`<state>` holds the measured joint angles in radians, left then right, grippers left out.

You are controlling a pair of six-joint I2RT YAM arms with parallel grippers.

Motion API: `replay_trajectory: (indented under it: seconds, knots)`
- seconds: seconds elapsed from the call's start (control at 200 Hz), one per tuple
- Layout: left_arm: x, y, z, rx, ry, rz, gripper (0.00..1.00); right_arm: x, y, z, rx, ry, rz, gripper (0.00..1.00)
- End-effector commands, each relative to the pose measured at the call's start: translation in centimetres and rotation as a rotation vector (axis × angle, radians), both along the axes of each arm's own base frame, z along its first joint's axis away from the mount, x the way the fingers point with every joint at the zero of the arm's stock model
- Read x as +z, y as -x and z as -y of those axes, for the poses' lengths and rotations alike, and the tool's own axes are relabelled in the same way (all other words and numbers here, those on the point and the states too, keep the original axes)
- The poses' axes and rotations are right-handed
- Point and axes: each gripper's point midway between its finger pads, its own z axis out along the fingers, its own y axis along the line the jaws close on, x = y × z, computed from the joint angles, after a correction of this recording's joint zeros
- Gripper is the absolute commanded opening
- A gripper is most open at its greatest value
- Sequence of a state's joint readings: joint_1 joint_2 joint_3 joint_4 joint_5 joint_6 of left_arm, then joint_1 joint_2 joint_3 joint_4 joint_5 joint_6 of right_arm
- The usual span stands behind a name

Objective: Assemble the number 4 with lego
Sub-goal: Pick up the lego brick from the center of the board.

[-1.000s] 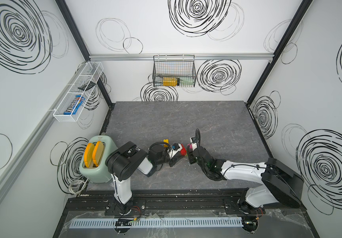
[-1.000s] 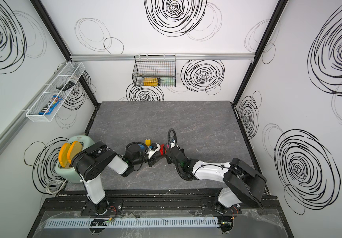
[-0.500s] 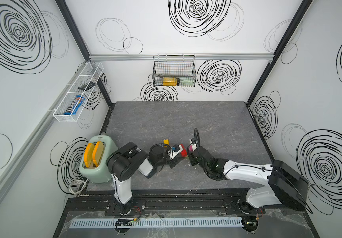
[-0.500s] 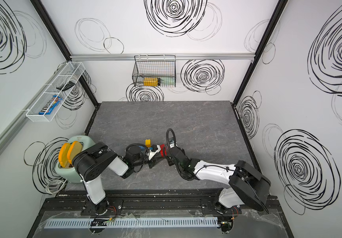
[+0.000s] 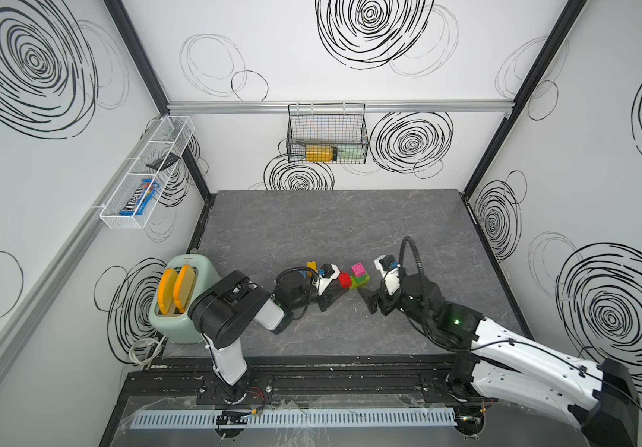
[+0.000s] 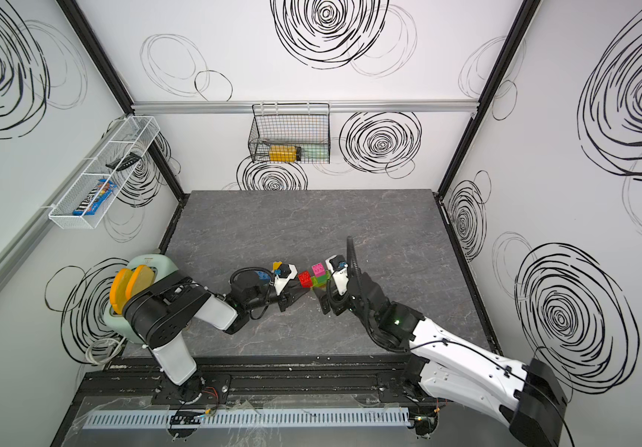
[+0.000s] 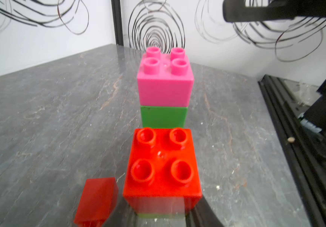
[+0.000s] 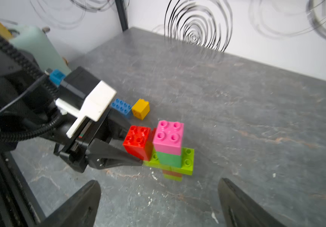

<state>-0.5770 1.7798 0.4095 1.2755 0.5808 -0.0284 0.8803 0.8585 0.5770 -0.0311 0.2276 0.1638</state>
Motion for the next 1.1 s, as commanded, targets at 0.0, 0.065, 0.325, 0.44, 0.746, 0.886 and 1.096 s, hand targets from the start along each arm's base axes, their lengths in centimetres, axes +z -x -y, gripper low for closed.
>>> replay_trajectory:
  seconds: [0.0, 0.065, 0.325, 0.44, 0.746, 0.886, 1.096]
  knots:
    - [5.6, -0.7, 0.0, -0.021, 0.217, -0.031, 0.00, 0.4, -2.1, 3.8, -0.132, -0.006, 0.025, 0.97]
    - [6.3, -1.7, -0.2, -0.005, 0.269, -0.132, 0.00, 0.6, -4.1, 7.0, -0.282, -0.056, -0.021, 0.97]
    - [3.4, -8.4, -1.2, 0.286, 0.015, -0.446, 0.00, -4.6, -7.7, 14.2, -0.566, -0.173, -0.250, 0.98]
    - [2.2, -10.5, -1.5, 0.335, -0.127, -0.557, 0.00, -5.3, -8.3, 14.5, -0.593, -0.179, -0.274, 0.97]
    - [1.0, -16.7, -0.1, 0.344, -0.177, -0.817, 0.00, -5.1, -9.0, 12.3, -0.505, -0.254, -0.346, 0.97]
    - [1.2, -19.2, 1.5, 0.288, -0.122, -0.884, 0.02, -5.2, -8.6, 11.4, -0.447, -0.262, -0.349, 0.97]
    - [-0.6, -21.5, 3.5, 0.183, -0.016, -1.037, 0.02, -5.2, -8.2, 11.4, -0.438, -0.269, -0.349, 0.97]
